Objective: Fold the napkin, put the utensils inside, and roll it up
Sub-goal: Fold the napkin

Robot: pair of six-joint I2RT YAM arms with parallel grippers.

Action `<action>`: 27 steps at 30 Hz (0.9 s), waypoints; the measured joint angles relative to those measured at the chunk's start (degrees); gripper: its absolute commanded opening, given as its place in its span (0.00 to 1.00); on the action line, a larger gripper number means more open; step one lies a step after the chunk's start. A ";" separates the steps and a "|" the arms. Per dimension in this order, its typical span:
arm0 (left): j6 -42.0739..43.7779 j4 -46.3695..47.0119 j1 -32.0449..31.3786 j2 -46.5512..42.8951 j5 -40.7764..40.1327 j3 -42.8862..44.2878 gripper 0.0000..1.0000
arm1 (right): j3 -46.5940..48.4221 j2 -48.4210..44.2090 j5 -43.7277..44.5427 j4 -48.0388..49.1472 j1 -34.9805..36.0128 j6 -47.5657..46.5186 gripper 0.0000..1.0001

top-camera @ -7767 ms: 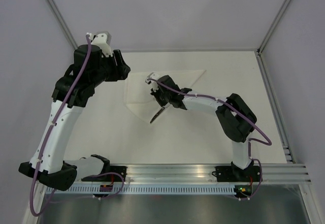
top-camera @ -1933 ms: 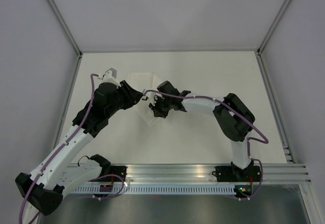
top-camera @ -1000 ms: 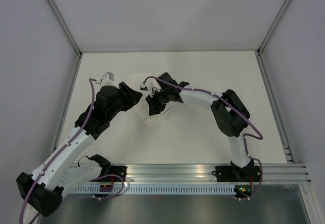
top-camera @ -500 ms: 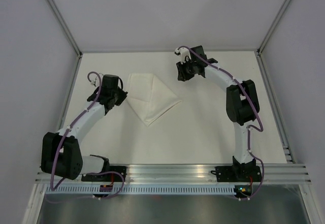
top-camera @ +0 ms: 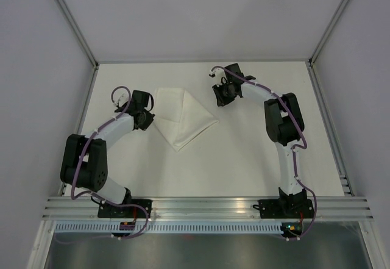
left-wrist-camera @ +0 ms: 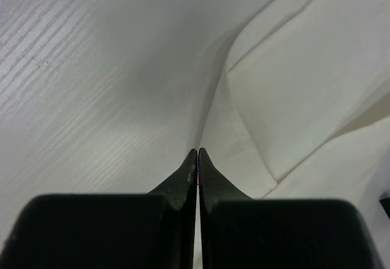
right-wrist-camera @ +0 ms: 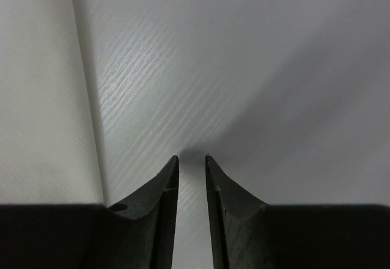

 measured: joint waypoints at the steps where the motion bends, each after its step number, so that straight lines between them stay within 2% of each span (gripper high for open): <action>1: -0.13 -0.04 0.00 0.76 -0.31 0.00 0.02 | -0.04 -0.02 -0.02 0.00 0.07 0.00 0.30; 13: -1.95 -1.64 0.48 9.35 -1.55 1.53 0.02 | -3.30 -1.49 0.02 2.93 2.23 -0.46 0.29; 27: 3.21 -2.38 0.55 21.49 2.58 16.28 0.02 | -12.81 -7.58 -0.02 5.09 6.67 -1.05 0.29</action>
